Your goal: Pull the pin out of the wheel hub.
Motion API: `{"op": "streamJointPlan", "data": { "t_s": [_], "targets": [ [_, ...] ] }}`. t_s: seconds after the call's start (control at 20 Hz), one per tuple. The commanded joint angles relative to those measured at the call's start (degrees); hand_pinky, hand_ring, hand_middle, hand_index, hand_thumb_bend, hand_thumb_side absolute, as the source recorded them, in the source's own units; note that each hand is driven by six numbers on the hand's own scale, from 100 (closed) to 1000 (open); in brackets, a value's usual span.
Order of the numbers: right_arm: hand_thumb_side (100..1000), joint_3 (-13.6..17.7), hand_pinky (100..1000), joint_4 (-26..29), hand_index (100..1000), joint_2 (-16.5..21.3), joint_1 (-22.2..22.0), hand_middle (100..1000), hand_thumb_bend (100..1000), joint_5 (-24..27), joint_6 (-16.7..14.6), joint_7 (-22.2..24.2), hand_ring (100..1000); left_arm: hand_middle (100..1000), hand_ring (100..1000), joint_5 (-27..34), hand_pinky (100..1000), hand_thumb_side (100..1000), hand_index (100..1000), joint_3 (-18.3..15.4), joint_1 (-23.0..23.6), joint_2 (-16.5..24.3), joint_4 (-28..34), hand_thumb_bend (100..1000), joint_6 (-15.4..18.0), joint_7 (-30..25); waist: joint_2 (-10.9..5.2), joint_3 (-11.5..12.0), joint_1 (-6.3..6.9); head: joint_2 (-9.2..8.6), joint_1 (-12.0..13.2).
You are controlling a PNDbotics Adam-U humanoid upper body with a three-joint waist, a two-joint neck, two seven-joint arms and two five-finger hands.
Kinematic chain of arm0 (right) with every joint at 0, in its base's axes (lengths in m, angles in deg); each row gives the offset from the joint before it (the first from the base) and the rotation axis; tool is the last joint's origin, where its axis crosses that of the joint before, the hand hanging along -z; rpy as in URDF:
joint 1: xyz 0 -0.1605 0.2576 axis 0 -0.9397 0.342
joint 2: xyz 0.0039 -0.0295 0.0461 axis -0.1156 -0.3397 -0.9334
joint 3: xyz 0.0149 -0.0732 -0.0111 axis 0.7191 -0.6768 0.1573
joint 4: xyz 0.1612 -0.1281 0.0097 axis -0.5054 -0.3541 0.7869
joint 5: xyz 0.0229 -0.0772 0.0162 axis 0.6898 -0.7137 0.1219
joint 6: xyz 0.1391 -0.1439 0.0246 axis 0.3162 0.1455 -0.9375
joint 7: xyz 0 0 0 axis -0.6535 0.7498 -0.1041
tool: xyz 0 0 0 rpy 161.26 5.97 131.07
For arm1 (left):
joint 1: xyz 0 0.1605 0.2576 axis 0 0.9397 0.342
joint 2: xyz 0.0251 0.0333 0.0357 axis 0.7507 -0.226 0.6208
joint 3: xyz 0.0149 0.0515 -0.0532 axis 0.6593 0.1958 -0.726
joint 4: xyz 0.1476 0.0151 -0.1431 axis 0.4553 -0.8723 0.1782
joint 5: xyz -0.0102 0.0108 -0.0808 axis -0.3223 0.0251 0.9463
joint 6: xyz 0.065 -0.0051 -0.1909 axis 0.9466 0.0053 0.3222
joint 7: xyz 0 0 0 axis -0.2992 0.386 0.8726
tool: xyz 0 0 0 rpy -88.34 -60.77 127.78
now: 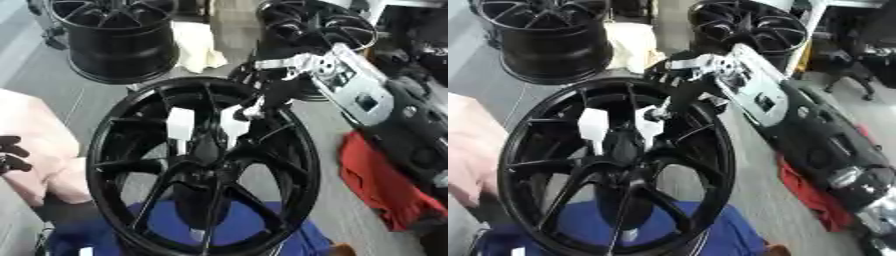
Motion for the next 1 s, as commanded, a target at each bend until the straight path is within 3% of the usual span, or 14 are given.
{"op": "streamJointPlan", "data": {
  "t_s": [0.05,0.6,1.0],
  "targets": [
    [393,0.4,831,-0.74,970,-0.03,1.44,883,394,-1.96,-0.63,1.34,891,633,605,-0.09,755,676,837,0.32,-0.65,0.57,1.49,212,-0.26,-0.01,-0.93,0.03,0.29,-0.04,-0.15],
    [380,0.66,818,-4.11,941,-1.78,1.36,832,394,-3.45,-2.22,2.87,862,633,604,-0.4,755,678,838,0.71,-0.72,0.22,1.83,212,-0.45,-0.01,-0.83,0.17,0.28,-0.14,-0.23],
    [337,0.6,728,-3.53,868,-1.59,1.38,728,369,-1.76,-2.44,2.99,749,632,604,-0.61,755,679,839,0.81,-0.7,0.13,2.0,212,-0.51,-0.01,-0.76,0.15,0.23,-0.13,-0.19]
  ]
}}
